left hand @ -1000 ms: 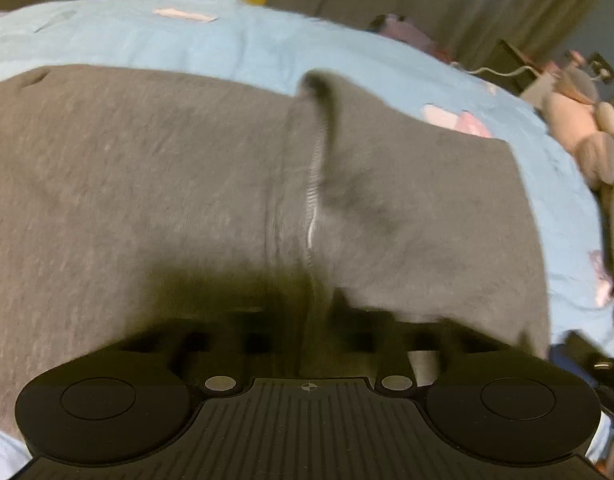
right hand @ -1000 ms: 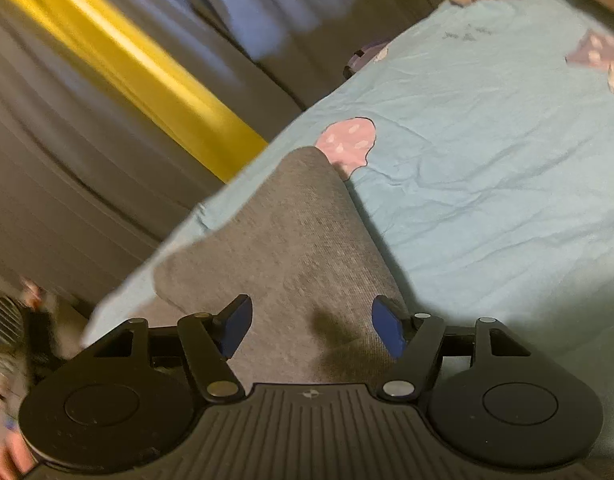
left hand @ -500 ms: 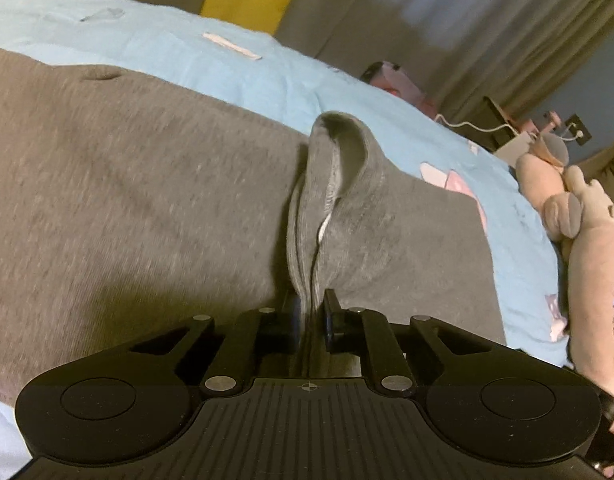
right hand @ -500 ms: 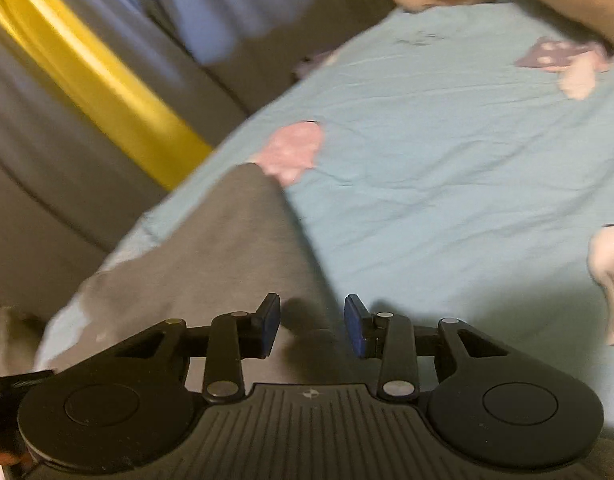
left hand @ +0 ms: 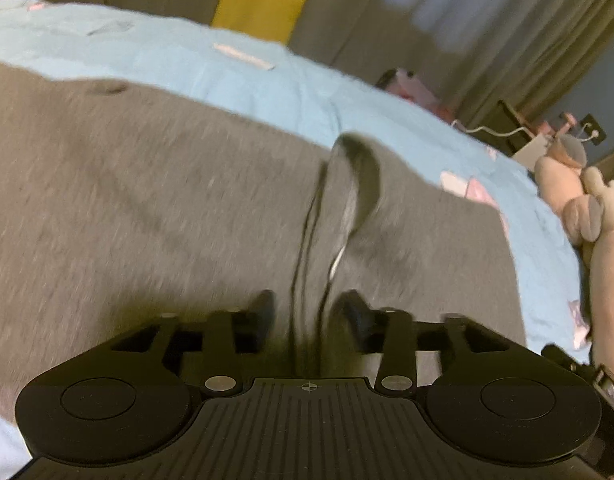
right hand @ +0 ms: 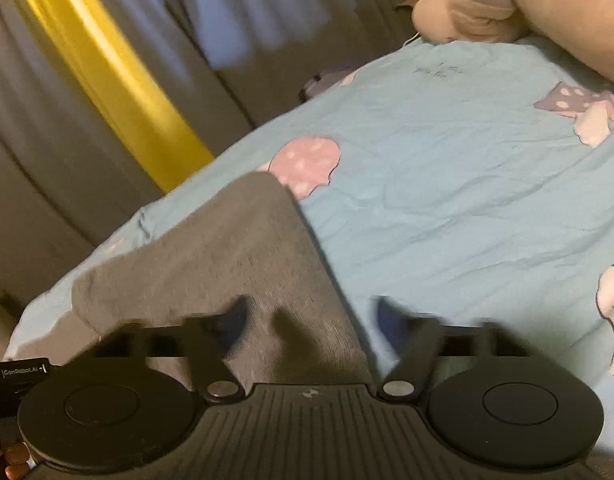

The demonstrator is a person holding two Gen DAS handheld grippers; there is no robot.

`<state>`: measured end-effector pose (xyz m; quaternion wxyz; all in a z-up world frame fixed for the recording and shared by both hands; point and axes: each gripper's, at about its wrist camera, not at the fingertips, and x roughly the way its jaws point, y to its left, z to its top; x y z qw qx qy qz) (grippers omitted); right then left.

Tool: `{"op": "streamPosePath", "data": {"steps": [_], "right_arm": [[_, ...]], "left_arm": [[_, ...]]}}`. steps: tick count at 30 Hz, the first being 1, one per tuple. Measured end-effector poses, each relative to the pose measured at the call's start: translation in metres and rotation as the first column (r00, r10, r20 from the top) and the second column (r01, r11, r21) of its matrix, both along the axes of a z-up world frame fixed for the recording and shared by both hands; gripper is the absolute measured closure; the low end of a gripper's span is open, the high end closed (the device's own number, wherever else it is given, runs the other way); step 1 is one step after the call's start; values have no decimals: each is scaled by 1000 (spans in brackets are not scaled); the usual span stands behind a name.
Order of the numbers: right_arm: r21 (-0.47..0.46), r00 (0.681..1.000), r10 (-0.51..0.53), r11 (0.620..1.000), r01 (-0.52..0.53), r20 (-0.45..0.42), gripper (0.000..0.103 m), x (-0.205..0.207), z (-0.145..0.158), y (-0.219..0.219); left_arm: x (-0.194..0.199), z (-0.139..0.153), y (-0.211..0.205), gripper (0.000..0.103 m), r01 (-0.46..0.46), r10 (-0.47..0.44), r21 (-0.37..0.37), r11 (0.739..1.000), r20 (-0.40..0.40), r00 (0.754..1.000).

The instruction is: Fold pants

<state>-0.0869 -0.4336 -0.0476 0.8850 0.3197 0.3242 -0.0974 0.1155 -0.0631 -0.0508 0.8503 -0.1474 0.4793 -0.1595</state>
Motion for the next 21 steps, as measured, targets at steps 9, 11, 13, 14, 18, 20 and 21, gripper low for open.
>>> {"op": "streamPosePath", "data": {"steps": [9,11,13,14,18,20,21], "right_arm": [[117,999,18,993,-13,-39,21,2,-13,-6],[135,998,31,991,-25,-49,21,3,-13,-7],[190,996,49,981,-36,-68,15,0,-9,-7],[211,995,72,976,-56,-69,11,-2,-7,-7],[327,992,123,938,-113,-10,6,-24,-3,-5],[418,988,153,898,-135,-11,6,-24,-9,-3],[438,987,162,887,-144,-3,6,-23,-11,0]], "left_arm": [[52,-10,-37,63,-3,3,6,1000,-64,998],[55,-8,-42,79,25,-24,11,1000,-76,997],[52,1,-38,83,57,-57,2,998,-54,997],[54,5,-31,83,71,-71,-13,997,-52,996],[59,21,-7,84,44,-46,-37,998,-38,998],[57,27,0,93,2,-2,1,1000,7,1000],[55,30,4,92,-38,36,44,998,41,999]]}}
